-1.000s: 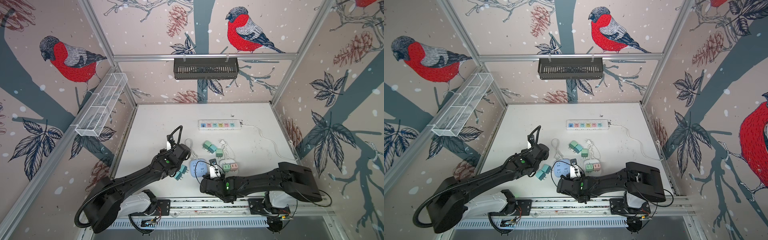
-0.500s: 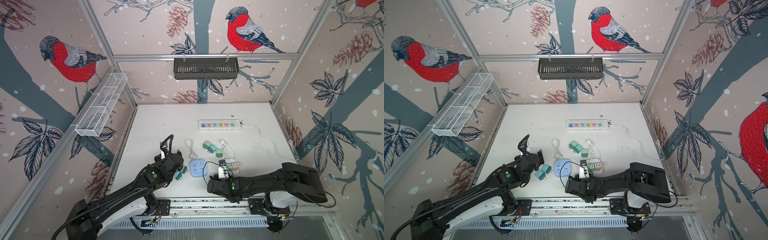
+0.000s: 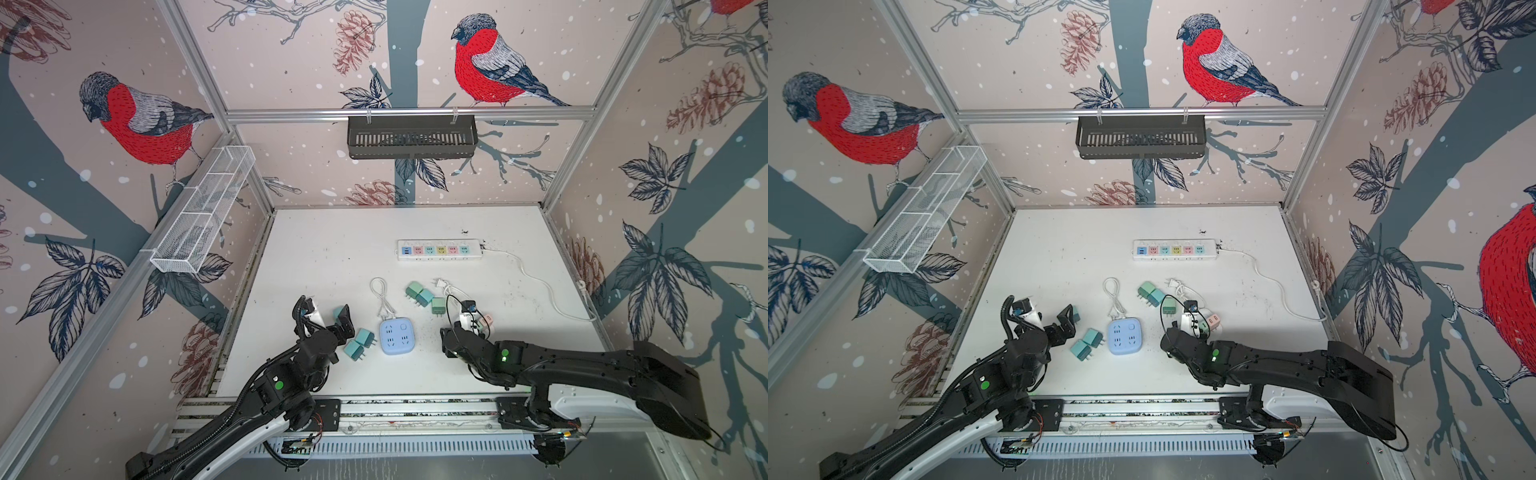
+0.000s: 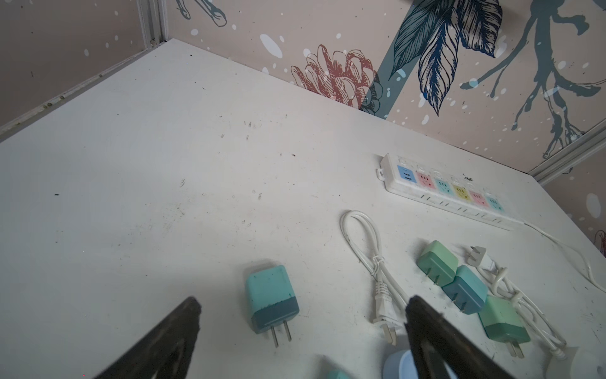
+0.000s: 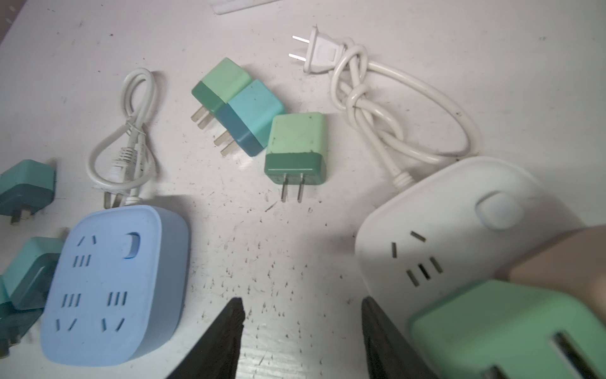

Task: Insert the plug
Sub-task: 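Lower the right gripper over a light green adapter beside the white cable, then close the right gripper on the light green adapter while the left gripper hovers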

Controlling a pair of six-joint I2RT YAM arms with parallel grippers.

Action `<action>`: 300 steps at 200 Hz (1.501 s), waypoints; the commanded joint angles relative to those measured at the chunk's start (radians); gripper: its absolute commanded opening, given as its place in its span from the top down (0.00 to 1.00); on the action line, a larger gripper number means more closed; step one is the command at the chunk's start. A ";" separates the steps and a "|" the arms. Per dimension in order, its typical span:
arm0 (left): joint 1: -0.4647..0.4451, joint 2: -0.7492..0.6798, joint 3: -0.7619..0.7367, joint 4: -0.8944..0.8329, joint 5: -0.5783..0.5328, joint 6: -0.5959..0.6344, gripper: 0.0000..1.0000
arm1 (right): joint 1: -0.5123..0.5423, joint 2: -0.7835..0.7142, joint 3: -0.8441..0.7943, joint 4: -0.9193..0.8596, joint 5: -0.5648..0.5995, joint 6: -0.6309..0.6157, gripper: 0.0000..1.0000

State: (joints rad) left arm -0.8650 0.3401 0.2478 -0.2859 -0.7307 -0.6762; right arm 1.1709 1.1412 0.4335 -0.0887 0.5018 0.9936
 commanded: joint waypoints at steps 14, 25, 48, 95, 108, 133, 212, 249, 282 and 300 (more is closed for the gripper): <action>0.000 0.022 -0.003 0.076 0.038 0.035 0.03 | -0.008 0.018 0.071 0.035 -0.033 -0.081 0.39; 0.000 0.044 0.003 0.076 0.031 0.031 0.03 | -0.026 0.041 0.103 0.021 -0.026 -0.092 0.39; 0.000 0.093 0.016 0.074 0.019 0.021 0.03 | -0.100 0.091 0.162 -0.008 -0.050 -0.130 0.39; 0.000 0.158 0.030 0.085 0.000 0.012 0.03 | -0.225 0.174 0.197 0.015 -0.145 -0.218 0.39; 0.001 0.163 0.031 0.086 -0.002 0.013 0.03 | -0.243 0.203 0.212 0.012 -0.165 -0.237 0.39; 0.000 0.158 0.030 0.082 -0.004 0.011 0.03 | -0.255 0.254 0.235 0.024 -0.195 -0.262 0.39; 0.000 0.101 0.019 0.073 -0.009 0.015 0.03 | -0.292 0.435 0.317 0.050 -0.228 -0.306 0.40; 0.003 0.100 0.019 0.071 -0.010 0.013 0.03 | -0.307 0.497 0.344 0.052 -0.236 -0.316 0.44; 0.001 0.102 0.020 0.070 -0.011 0.013 0.03 | -0.310 0.515 0.346 0.059 -0.232 -0.313 0.45; 0.000 0.103 0.021 0.070 -0.011 0.012 0.03 | -0.309 0.529 0.344 0.063 -0.226 -0.311 0.48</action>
State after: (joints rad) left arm -0.8650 0.4427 0.2680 -0.2260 -0.7109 -0.6548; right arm 0.8616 1.6554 0.7761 -0.0441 0.2668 0.6815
